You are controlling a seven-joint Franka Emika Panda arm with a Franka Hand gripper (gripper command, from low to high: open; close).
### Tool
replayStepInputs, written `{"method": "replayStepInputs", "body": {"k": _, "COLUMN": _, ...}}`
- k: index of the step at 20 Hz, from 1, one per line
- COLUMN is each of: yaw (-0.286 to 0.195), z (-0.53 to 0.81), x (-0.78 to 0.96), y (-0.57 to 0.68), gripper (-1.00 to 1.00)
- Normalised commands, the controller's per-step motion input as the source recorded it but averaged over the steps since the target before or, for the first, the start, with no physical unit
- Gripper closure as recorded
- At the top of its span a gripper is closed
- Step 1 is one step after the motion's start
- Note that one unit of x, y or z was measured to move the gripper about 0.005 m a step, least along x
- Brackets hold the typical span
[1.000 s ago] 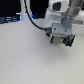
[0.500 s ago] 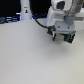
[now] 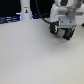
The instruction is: Open the kcup holder, insert the kcup into the holder, and close the kcup holder
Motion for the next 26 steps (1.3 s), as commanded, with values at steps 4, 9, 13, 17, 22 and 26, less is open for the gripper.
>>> {"method": "replayStepInputs", "body": {"k": 4, "yaw": 0.095, "z": -0.01, "x": -0.69, "y": 0.4, "gripper": -1.0}}
{"method": "replayStepInputs", "body": {"k": 9, "yaw": 0.096, "z": 0.0, "x": -0.65, "y": 0.42, "gripper": -1.0}}
{"method": "replayStepInputs", "body": {"k": 13, "yaw": 0.099, "z": 0.01, "x": -0.62, "y": 0.42, "gripper": -1.0}}
{"method": "replayStepInputs", "body": {"k": 17, "yaw": 0.099, "z": 0.4, "x": -0.27, "y": 0.37, "gripper": -1.0}}
{"method": "replayStepInputs", "body": {"k": 22, "yaw": 0.031, "z": 0.59, "x": 0.0, "y": 0.17, "gripper": -1.0}}
{"method": "replayStepInputs", "body": {"k": 26, "yaw": -0.002, "z": 0.02, "x": 0.02, "y": 0.0, "gripper": -1.0}}
